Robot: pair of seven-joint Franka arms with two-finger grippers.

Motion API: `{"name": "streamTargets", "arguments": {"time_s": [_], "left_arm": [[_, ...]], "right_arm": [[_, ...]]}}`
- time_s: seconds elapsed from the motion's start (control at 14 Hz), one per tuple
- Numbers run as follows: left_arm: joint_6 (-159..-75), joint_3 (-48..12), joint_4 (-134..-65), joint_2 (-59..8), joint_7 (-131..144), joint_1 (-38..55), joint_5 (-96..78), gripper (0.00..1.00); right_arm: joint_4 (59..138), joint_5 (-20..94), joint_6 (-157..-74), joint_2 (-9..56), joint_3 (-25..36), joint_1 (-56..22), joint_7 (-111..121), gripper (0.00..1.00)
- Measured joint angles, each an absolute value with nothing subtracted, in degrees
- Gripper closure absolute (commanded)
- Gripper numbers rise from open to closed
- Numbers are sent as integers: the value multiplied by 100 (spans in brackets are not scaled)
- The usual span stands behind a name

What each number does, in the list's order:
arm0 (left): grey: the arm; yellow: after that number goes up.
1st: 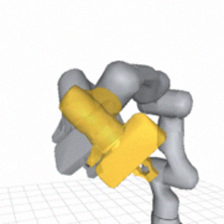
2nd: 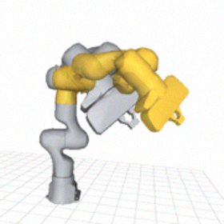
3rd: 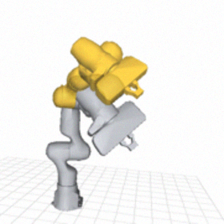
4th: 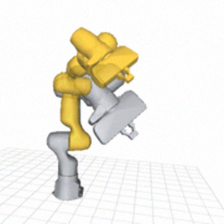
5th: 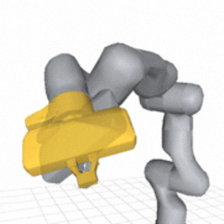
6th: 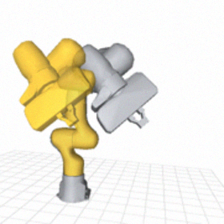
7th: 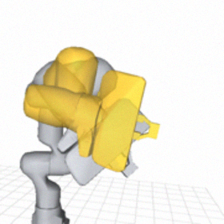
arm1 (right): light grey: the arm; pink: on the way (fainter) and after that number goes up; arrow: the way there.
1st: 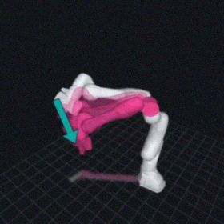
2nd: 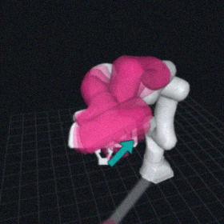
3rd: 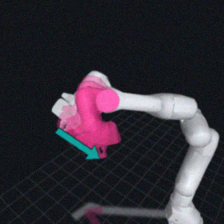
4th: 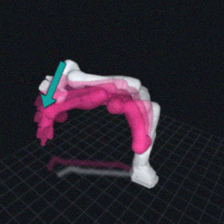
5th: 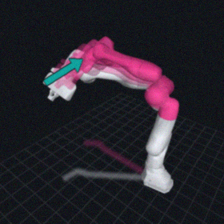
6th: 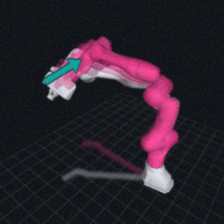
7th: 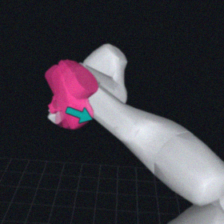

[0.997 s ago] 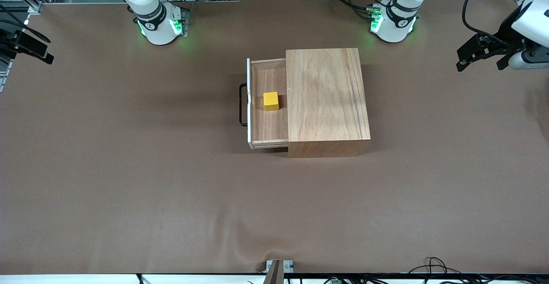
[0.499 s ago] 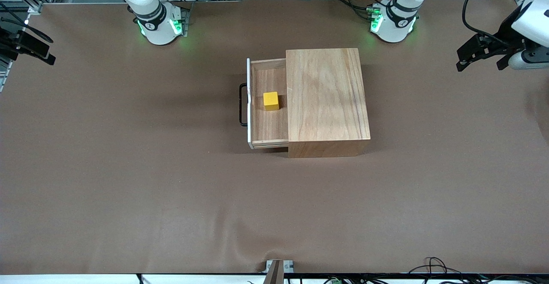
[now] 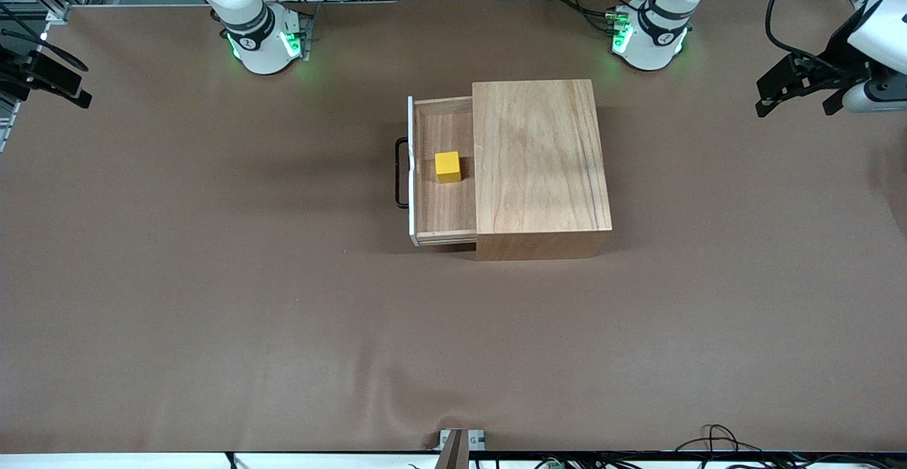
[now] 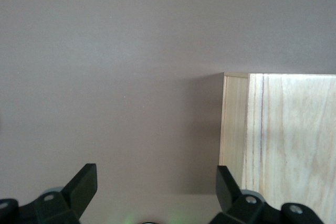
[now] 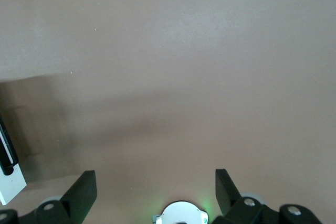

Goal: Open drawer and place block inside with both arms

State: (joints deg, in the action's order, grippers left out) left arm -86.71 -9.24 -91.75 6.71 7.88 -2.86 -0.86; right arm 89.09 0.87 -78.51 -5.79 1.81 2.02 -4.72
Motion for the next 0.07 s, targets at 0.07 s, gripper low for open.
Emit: {"name": "streamTargets", "arguments": {"time_s": [0.07], "left_arm": [[-8643,-908,-9141,671,788,-291,-86,0]], "right_arm": [[8909,87,-7851,-578,181,202,-472,0]]}}
